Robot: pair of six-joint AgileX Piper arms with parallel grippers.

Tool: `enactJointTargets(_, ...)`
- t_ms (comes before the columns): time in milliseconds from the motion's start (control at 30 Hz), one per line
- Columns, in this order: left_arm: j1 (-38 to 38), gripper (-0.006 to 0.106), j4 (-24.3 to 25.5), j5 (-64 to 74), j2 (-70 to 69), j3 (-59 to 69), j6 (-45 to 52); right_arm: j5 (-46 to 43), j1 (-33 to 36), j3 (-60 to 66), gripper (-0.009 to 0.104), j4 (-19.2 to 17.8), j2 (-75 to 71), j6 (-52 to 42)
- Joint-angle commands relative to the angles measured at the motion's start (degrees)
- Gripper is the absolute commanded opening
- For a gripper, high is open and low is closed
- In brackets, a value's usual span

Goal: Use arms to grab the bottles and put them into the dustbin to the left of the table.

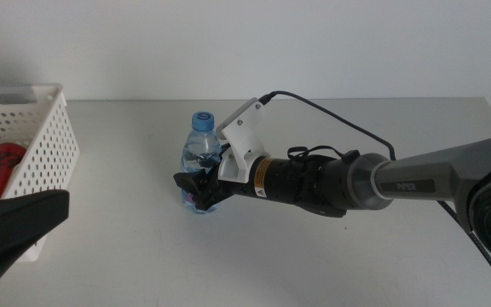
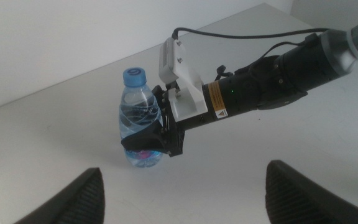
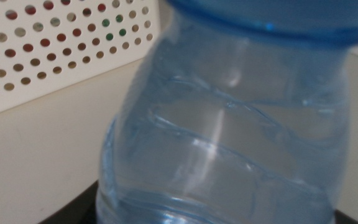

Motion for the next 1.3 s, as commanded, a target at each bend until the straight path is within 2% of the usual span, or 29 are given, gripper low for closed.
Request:
enactJointTargets(0,-0.4,0.086,-0.44,-4.47,0.3,-1.26,-0.69,-6.69,0.94,-2.25,0.0,1.65,-3.61,-0.59)
enactJointTargets(100,-0.4,0.086,-0.44,-4.47,0.3,-1.26,-0.69,-4.91,2.2,-2.25,0.004,1.65,-3.49,-3.39)
enactJointTargets(200,-0.4,0.086,-0.44,-4.47,0.3,-1.26,-0.69,-3.45,3.21,-2.12,0.015,1.65,-3.49,-6.52)
enactJointTargets(433,-0.4,0.086,-0.44,-4.47,0.3,-1.26,-0.69,0.81,4.07,-1.62,0.066,1.2,-4.08,-5.06)
enactJointTargets(567,-0.4,0.086,-0.44,-4.47,0.3,-1.26,-0.69,5.65,4.01,1.0,0.085,0.87,-8.36,-1.39)
enactJointTargets(667,-0.4,0.086,-0.44,-4.47,0.3,-1.26,-0.69,7.17,3.87,5.07,0.088,-0.42,-13.54,-0.13)
enactJointTargets(833,-0.4,0.086,-0.44,-4.47,0.3,-1.26,-0.69,7.53,3.87,16.14,0.087,-7.06,-25.19,2.81)
enactJointTargets(1033,-0.4,0.086,-0.44,-4.47,0.3,-1.26,-0.69,11.96,3.87,28.26,0.087,-7.91,-44.07,8.18)
enactJointTargets(1267,-0.4,0.086,-0.44,-4.47,0.3,-1.26,-0.69,22.5,3.92,36.13,0.087,-12.35,-63.85,17.28)
